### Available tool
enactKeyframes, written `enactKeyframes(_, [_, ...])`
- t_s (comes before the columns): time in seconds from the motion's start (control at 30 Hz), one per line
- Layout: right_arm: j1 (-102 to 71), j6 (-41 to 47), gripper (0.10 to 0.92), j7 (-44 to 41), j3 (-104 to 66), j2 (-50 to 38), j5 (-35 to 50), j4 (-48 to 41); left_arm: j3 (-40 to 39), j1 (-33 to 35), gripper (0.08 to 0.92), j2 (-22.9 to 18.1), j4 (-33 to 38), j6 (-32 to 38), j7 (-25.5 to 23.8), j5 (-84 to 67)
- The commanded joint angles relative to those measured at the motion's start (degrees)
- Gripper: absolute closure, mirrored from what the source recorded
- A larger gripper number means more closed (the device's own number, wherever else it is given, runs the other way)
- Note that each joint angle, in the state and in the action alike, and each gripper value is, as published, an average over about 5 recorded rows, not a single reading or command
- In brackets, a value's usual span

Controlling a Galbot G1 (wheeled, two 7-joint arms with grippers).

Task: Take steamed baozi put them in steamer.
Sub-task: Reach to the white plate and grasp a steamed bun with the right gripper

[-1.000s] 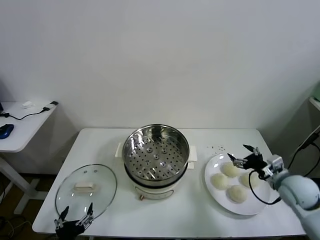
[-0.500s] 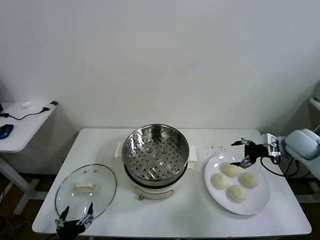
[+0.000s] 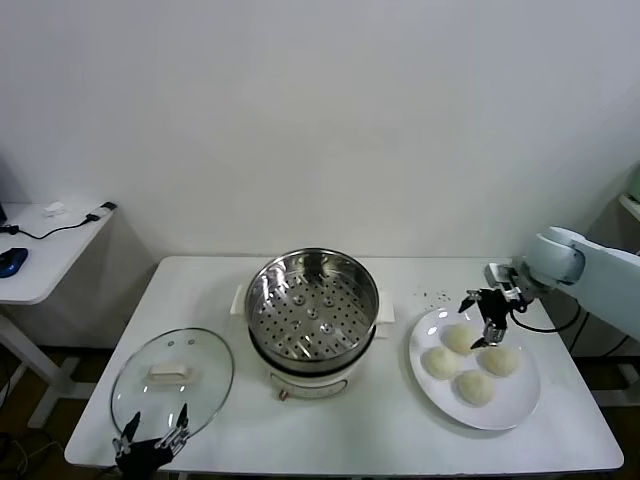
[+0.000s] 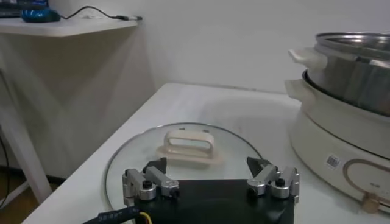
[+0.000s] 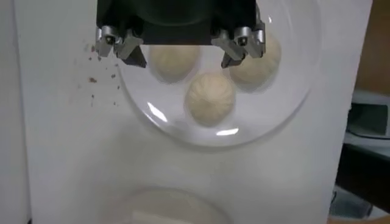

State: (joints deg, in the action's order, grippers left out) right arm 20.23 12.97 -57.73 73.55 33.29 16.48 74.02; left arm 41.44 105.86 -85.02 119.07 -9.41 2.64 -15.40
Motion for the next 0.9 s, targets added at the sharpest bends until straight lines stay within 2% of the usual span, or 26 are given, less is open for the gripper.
enactKeyframes(0.03, [-0.6,5.2,0.203,5.6,2.8,3.4,-0.1,-4.8,0.0,-0.1,0.177,-0.2,-0.3,0.1,0.0,0.0])
enactKeyframes(0.23, [-5.4,5.4,0.203,6.0,-2.0,5.1,-0.3,-7.8,0.0,0.0,0.177,-0.3,-0.3,0.1,0.0,0.1])
enactKeyframes(0.43, [-6.1,5.2,0.203,3.0,-0.7,7.1,-1.3,-8.1,-0.3,0.2,0.177,-0.6,-0.2,0.1,0.0,0.2])
enactKeyframes(0.9, [-6.9,4.8,0.203,2.0,-1.0,9.7,-3.4,-11.5,-0.2,0.5,0.177,-1.3,-0.6,0.6,0.4,0.3])
